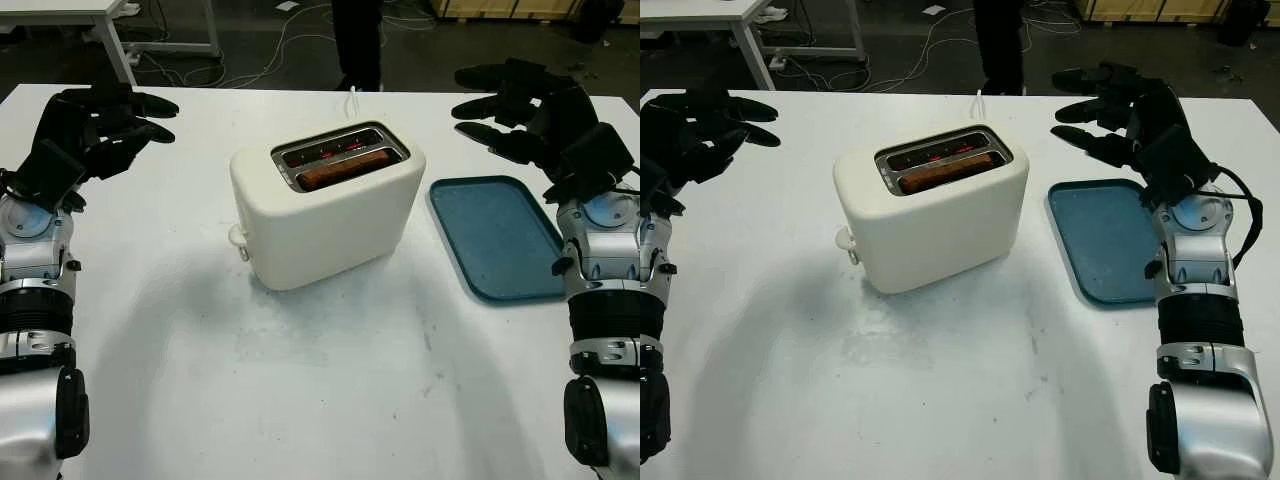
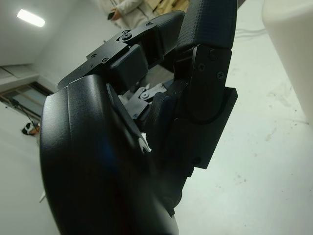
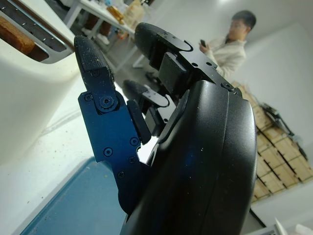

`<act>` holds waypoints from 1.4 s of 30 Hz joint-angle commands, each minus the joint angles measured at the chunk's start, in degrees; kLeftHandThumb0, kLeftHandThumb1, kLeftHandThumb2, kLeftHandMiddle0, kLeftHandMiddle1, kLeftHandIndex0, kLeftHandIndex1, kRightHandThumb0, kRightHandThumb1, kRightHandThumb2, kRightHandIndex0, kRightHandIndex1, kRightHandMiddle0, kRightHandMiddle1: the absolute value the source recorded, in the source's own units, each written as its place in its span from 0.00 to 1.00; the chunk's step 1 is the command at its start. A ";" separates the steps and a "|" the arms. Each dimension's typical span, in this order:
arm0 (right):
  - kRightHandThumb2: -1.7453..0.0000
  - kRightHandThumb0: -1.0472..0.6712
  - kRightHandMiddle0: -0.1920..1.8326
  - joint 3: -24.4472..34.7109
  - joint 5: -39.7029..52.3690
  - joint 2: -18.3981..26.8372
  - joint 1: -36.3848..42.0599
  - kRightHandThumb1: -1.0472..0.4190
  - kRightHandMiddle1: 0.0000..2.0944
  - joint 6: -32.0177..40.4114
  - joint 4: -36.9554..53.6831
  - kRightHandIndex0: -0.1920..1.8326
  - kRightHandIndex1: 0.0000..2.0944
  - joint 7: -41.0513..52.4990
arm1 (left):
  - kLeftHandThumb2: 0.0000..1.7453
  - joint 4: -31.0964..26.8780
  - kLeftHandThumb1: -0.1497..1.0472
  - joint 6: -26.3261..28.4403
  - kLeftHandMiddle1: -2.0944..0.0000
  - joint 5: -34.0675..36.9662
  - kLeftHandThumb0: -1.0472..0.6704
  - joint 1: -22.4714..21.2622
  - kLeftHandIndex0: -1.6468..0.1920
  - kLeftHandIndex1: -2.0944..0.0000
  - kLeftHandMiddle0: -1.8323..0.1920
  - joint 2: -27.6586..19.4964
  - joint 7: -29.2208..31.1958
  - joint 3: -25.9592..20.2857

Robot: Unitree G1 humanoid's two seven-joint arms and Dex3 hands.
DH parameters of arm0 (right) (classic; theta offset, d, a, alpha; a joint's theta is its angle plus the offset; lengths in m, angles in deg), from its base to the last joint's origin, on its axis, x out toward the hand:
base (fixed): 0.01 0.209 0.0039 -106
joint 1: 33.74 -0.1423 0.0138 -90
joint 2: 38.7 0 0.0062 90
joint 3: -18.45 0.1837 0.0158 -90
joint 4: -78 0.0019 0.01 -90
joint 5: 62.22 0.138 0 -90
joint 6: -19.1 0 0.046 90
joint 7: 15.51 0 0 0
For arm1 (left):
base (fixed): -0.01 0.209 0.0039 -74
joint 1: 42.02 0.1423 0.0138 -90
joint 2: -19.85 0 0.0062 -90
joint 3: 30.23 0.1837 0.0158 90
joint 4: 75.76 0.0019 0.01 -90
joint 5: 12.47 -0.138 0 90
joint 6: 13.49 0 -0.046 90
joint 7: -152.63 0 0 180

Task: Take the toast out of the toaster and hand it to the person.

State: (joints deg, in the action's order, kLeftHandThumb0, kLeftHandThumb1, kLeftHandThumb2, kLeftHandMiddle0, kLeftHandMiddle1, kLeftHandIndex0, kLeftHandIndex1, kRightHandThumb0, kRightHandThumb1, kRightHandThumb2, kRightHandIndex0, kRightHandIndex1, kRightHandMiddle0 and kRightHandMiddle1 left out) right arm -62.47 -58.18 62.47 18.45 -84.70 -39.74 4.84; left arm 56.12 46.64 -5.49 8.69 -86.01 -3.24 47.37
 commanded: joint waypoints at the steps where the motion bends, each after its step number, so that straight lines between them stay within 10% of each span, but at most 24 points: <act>1: 1.00 0.36 0.48 0.54 0.58 0.23 0.96 0.19 0.12 0.67 0.94 0.43 0.29 -0.08 | 0.10 0.41 0.89 -0.74 0.70 0.43 0.00 0.48 0.35 0.85 0.46 -0.08 0.34 -0.37; 42: 1.00 0.41 0.51 1.36 2.28 0.19 2.14 0.20 0.04 2.74 3.43 0.46 0.20 0.47 | 0.07 -0.36 0.89 0.78 0.72 1.15 0.00 0.64 0.33 0.87 0.44 0.33 1.86 -1.08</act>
State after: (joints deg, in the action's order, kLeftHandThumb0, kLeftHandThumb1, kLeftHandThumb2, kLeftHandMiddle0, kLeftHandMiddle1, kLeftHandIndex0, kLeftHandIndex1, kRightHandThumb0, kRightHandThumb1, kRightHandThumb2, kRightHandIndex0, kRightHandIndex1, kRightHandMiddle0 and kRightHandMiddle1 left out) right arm -61.59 -56.49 62.46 20.07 -82.05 -36.67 5.14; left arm 56.49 46.86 -5.36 8.69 -86.01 -1.43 46.67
